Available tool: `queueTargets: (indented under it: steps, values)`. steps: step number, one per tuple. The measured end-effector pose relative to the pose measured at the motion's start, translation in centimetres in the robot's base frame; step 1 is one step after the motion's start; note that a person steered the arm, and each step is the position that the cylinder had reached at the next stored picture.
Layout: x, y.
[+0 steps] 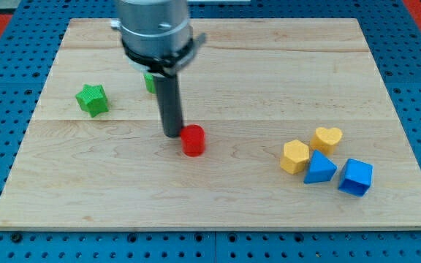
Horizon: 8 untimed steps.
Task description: Bring the green blocks at the center of the board
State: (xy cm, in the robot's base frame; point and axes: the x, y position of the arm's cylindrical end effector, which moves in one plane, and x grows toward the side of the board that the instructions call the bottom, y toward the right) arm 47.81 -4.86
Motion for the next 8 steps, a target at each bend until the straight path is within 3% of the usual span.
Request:
queueTargets:
  steps: [1,3,5,6,7,8]
  values:
    - [1.8,-0.6]
    - [2.0,12.0]
    - [3.9,-3.2]
    - [2.2,-11.9]
    - [-4.5,-13.0]
    - [-6.3,-16.3]
